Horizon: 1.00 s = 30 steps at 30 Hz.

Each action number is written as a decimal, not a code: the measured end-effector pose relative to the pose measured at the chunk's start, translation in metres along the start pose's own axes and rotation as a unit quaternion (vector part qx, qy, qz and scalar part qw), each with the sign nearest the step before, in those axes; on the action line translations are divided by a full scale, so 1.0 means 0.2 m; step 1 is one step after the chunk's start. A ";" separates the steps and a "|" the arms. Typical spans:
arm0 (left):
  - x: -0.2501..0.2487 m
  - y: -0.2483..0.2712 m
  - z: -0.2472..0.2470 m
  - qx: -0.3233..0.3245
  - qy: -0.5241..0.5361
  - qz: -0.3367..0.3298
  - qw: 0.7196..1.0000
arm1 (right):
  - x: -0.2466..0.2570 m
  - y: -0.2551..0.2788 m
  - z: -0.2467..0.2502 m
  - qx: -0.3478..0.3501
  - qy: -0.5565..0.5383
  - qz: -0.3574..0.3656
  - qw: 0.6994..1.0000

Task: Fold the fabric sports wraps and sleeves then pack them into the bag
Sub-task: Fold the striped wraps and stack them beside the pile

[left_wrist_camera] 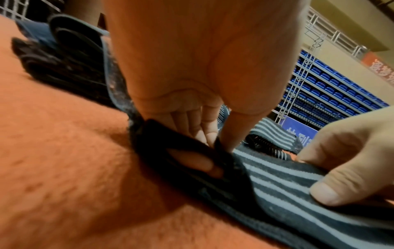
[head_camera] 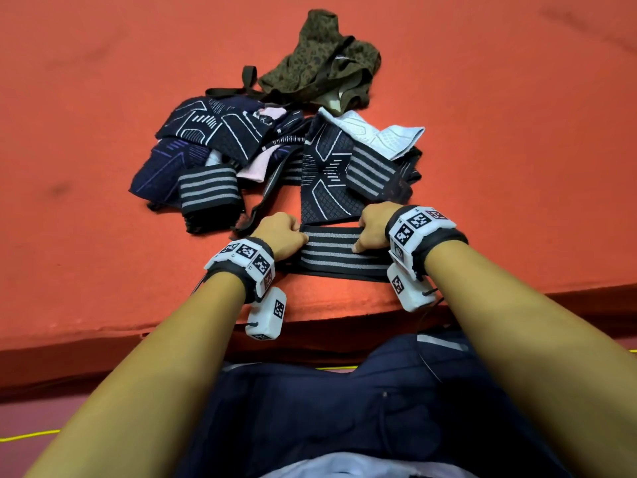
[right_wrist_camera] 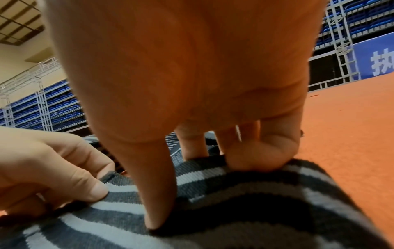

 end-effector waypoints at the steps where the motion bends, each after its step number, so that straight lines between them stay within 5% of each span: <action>1: 0.00 0.00 0.00 -0.005 -0.001 0.004 1.000 | 0.00 0.00 0.00 0.000 0.000 -0.004 1.000; 7: -0.05 0.02 -0.02 0.003 0.015 -0.015 1.000 | 0.00 0.01 -0.01 -0.018 -0.001 -0.025 1.000; 12: -0.09 0.04 -0.05 0.046 0.030 -0.063 0.996 | -0.02 0.05 0.07 -0.100 0.033 -0.047 0.993; 16: -0.10 0.04 -0.05 0.029 0.028 -0.075 0.996 | 0.01 0.05 0.07 -0.088 0.059 -0.049 0.993; 21: -0.01 0.05 0.00 -0.030 -0.001 -0.058 0.998 | 0.08 0.02 0.04 -0.085 0.058 0.033 0.994; 30: 0.09 0.05 0.04 -0.095 0.047 -0.028 0.994 | 0.30 -0.03 -0.09 -0.072 -0.116 0.107 0.985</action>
Point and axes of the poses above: each hand's wrist, its own y-axis away from the middle knuckle, its own z-axis out of the back of the hand, x = y × z, the point moved 2 cm from there along -y, towards the middle knuckle, and after that the axes turned 2 degrees about -y, right-handed, at the moved point
